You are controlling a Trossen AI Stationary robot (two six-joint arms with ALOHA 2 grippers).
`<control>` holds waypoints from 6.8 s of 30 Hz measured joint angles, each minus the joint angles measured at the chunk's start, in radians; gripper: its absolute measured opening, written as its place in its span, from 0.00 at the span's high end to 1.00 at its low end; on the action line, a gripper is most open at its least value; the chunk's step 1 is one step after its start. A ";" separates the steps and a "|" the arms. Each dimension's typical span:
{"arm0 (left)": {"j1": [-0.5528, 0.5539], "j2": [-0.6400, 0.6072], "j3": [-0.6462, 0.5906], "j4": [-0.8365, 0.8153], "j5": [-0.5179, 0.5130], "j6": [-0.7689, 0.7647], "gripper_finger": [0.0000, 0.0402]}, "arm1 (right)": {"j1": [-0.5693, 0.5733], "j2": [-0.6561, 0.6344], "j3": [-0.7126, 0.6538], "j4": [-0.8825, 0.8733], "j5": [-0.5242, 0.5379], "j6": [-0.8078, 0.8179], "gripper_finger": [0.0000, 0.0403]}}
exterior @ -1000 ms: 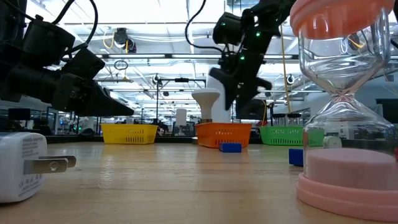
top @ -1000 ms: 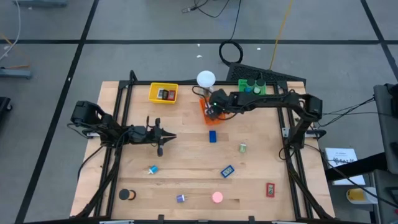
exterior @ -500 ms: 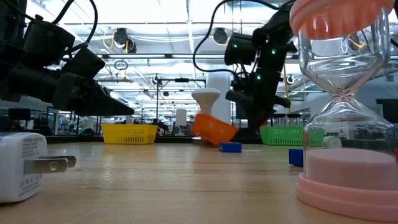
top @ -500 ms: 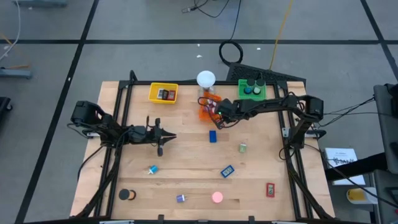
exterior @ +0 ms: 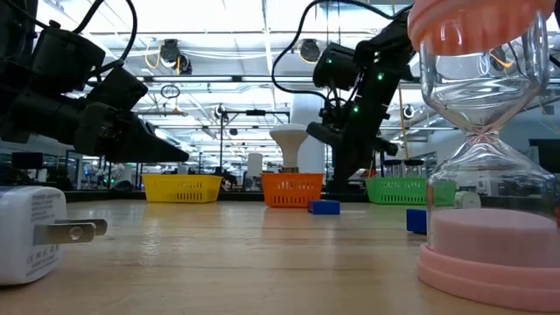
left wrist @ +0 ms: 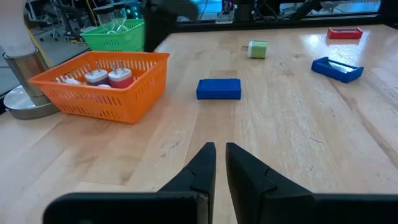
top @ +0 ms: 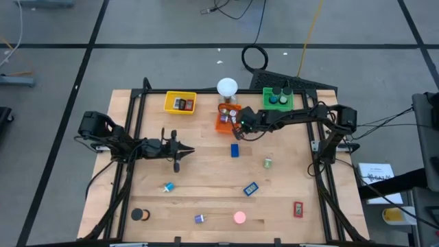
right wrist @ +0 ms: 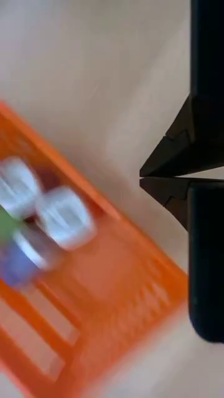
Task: Pick & Place Office items
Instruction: Put the top blue digital clock into the yellow bin
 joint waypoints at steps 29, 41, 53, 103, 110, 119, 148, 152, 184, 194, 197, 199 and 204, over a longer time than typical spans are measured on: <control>0.000 0.000 0.067 -0.116 0.008 -0.093 0.90 | 0.034 0.020 -0.008 0.165 0.047 -0.244 0.98; 0.000 0.000 0.071 -0.096 0.008 -0.084 0.90 | 0.259 -0.046 -0.148 0.400 0.156 -0.312 0.98; -0.098 0.000 0.071 -0.106 0.009 -0.080 0.90 | 0.447 -0.119 -0.249 0.487 0.276 -0.170 0.98; -0.194 0.000 0.071 -0.103 0.008 -0.087 0.90 | 0.444 0.113 0.024 0.174 0.227 0.224 0.53; -0.194 0.000 0.070 -0.108 0.008 -0.086 0.90 | 0.429 0.132 0.024 0.117 0.232 0.276 0.36; -0.194 0.000 0.070 -0.106 0.008 -0.080 0.90 | 0.422 0.139 0.023 0.051 0.273 0.305 0.37; -0.194 0.000 0.070 -0.106 0.007 -0.079 0.90 | 0.422 0.114 0.008 -0.027 0.303 0.378 0.38; -0.194 0.000 0.070 -0.106 0.007 -0.079 0.90 | 0.423 0.093 0.008 -0.030 0.305 0.373 0.38; -0.192 -0.168 -0.029 -0.109 -0.225 -0.122 0.90 | 0.414 0.183 0.010 -0.031 0.262 0.407 0.50; -0.192 -0.210 -0.027 -0.171 -0.247 -0.114 0.90 | 0.428 0.170 0.014 0.100 0.267 0.230 0.63; -0.190 -0.210 -0.027 -0.173 -0.272 -0.114 0.90 | 0.433 0.165 0.053 0.231 0.224 0.122 0.63; -0.191 -0.210 -0.027 -0.173 -0.280 -0.114 0.90 | 0.433 0.182 0.089 0.299 0.193 0.041 0.63; -0.191 -0.210 -0.027 -0.175 -0.281 -0.114 0.90 | 0.403 0.317 0.249 0.314 0.091 -0.135 0.63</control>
